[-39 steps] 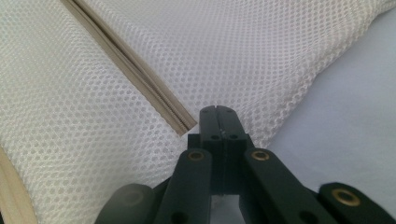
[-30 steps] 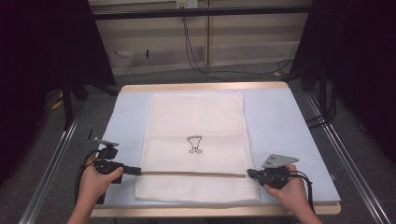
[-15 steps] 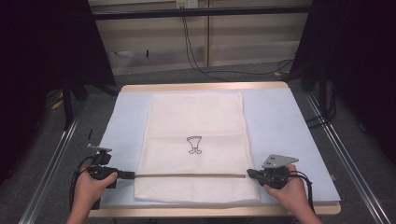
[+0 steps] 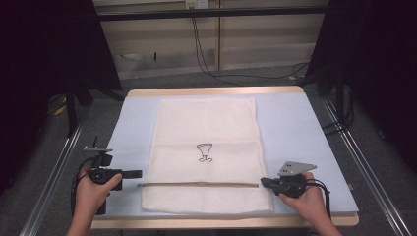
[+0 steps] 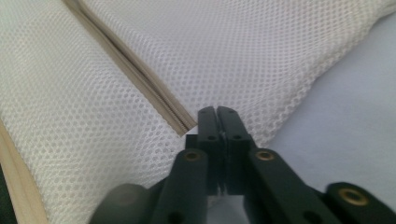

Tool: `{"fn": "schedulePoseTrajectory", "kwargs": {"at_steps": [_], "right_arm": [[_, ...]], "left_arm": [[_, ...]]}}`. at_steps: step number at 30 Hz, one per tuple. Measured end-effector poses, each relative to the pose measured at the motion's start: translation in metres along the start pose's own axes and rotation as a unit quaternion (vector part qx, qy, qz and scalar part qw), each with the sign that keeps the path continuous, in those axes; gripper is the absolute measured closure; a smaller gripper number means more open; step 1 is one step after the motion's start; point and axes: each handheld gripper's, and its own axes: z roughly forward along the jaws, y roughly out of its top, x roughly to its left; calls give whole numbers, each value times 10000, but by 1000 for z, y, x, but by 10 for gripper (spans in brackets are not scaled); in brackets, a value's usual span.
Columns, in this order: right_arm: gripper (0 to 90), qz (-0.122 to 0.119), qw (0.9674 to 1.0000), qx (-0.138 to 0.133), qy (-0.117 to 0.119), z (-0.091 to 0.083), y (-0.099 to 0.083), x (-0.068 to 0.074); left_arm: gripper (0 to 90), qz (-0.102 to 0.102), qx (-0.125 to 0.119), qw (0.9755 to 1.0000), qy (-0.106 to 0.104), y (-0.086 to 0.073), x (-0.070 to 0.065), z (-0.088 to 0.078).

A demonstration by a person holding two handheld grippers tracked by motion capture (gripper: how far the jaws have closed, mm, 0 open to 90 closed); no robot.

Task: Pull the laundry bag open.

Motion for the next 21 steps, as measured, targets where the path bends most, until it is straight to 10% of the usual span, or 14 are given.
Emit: {"fn": "schedulePoseTrajectory", "kwargs": {"at_steps": [5, 10, 14, 17, 21], "right_arm": [[609, 135, 9990, -362, -207, -11, 8, -9], [419, 458, 9951, -709, -522, -22, 10, -25], [339, 508, 9932, -712, -763, -26, 6, -40], [293, 616, 9922, -631, -884, -27, 4, -48], [254, 678, 9915, -581, -941, -27, 3, -54]], "left_arm": [[519, 392, -609, 9968, 327, 12, -9, 6], [348, 1027, -1033, 9866, 739, 25, -18, 14], [273, 1022, -1065, 9848, 915, 32, -16, 21], [209, 1230, -1224, 9777, 1182, 33, -12, 26], [191, 1248, -1174, 9769, 1280, 32, -4, 28]]}}
